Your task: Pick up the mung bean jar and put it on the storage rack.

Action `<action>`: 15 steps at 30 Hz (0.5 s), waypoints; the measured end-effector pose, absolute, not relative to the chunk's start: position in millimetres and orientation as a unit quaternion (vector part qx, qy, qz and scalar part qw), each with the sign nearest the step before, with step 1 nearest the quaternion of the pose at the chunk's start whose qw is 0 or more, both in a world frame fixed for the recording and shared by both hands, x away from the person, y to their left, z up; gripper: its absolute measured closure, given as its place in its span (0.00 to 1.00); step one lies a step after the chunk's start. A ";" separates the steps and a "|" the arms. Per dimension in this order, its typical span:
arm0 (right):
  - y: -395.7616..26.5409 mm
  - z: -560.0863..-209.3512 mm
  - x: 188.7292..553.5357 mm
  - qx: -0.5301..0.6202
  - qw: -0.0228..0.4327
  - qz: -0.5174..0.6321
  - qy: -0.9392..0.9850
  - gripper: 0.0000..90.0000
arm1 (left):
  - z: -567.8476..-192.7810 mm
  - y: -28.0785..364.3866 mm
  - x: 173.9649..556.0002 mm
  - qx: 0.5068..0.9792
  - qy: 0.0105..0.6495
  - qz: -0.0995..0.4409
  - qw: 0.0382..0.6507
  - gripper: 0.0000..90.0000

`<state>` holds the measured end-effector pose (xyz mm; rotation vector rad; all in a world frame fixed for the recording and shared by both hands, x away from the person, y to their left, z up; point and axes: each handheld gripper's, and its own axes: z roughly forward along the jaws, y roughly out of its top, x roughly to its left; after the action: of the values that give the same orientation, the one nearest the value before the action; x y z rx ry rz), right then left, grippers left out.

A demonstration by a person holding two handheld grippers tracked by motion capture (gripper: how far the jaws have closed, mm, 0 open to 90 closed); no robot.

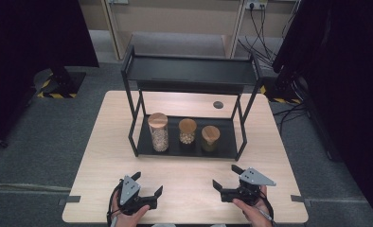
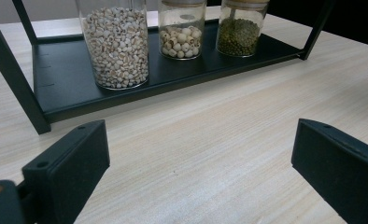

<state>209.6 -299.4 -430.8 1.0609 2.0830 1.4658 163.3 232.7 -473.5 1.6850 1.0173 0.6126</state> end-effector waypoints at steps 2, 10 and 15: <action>-299.1 -431.1 209.5 0.377 0.190 0.521 0.741 0.05 | -473.4 232.6 163.1 0.701 0.423 0.255 0.515 0.04; -298.1 -432.0 210.5 0.377 0.186 0.520 0.744 0.05 | -473.3 232.7 163.4 0.701 0.423 0.255 0.514 0.04; -298.0 -432.2 210.4 0.377 0.185 0.519 0.744 0.05 | -473.6 232.4 163.5 0.701 0.423 0.254 0.514 0.04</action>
<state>210.4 -298.0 -432.2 1.0621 2.0970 1.4629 163.5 232.4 -473.6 1.6856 1.0162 0.6112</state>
